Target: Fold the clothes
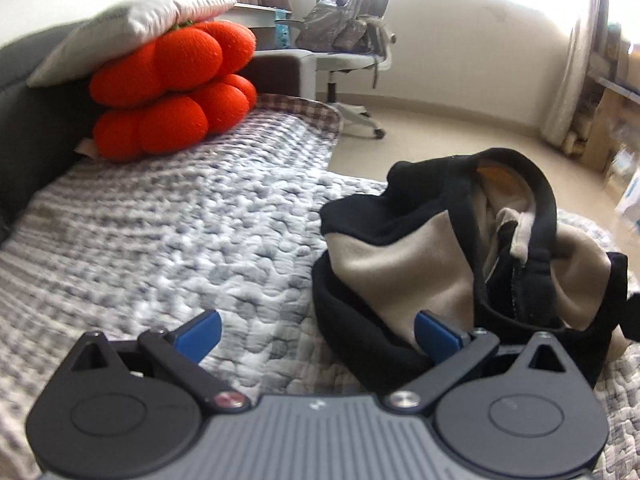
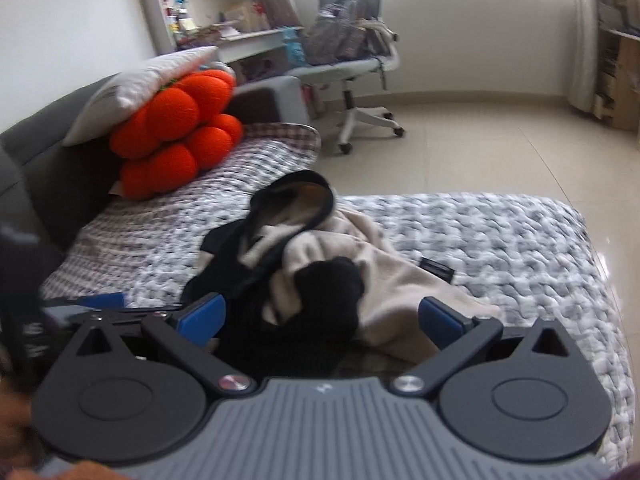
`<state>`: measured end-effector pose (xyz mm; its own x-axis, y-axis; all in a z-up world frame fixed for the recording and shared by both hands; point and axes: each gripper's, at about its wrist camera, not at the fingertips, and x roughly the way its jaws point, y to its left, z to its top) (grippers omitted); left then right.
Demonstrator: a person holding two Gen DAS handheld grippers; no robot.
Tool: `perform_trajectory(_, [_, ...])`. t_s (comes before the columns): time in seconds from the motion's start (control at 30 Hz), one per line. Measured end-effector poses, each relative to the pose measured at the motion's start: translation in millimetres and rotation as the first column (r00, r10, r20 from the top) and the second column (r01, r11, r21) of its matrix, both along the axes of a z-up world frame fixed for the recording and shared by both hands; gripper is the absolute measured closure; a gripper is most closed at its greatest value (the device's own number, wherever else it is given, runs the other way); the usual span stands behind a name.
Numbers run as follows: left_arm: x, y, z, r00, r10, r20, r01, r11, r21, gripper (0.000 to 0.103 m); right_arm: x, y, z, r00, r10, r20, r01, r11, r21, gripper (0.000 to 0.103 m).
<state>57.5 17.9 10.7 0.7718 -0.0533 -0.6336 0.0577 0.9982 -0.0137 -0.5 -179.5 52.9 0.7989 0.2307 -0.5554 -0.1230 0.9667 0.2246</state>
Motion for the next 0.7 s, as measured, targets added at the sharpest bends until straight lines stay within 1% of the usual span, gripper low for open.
perform_trajectory(0.1, [4, 10, -11, 1.0, -0.018, 0.007, 0.018, 0.997, -0.072, 0.0, 3, 11, -5, 0.999, 0.054, 0.002, -0.054, 0.998, -0.016, 0.0])
perform_trajectory(0.23, [13, 19, -22, 0.998, -0.029, -0.057, 0.02, 0.988, -0.154, 0.0, 15, 17, -18, 0.995, 0.096, -0.041, -0.097, 0.995, -0.022, 0.001])
perform_trajectory(0.3, [14, 21, -25, 0.996, -0.041, -0.078, 0.027, 0.985, -0.17, 0.0, 21, 16, -23, 0.993, 0.101, -0.064, -0.103, 0.994, -0.024, 0.003])
perform_trajectory(0.37, [14, 22, -26, 0.993, -0.061, -0.096, 0.046, 0.986, -0.16, 0.0, 23, 14, -24, 0.993, 0.096, -0.067, -0.098, 0.995, -0.025, 0.004])
perform_trajectory(0.47, [15, 24, -23, 0.988, -0.085, -0.132, 0.063, 0.985, -0.163, 0.0, 15, 18, -18, 0.991, 0.123, -0.046, -0.123, 0.992, -0.01, 0.014])
perform_trajectory(0.53, [16, 28, -22, 0.984, -0.101, -0.145, 0.073, 0.98, -0.182, 0.0, 10, 21, -15, 0.99, 0.14, -0.032, -0.14, 0.99, 0.0, 0.022])
perform_trajectory(0.6, [14, 35, -18, 0.984, -0.107, -0.144, 0.075, 0.973, -0.216, 0.002, 5, 23, -11, 0.987, 0.158, -0.017, -0.157, 0.987, 0.009, 0.025])
perform_trajectory(0.7, [11, 44, -14, 0.988, -0.09, -0.127, 0.055, 0.965, -0.257, 0.006, -3, 27, -5, 0.983, 0.183, 0.004, -0.183, 0.983, 0.023, 0.028])
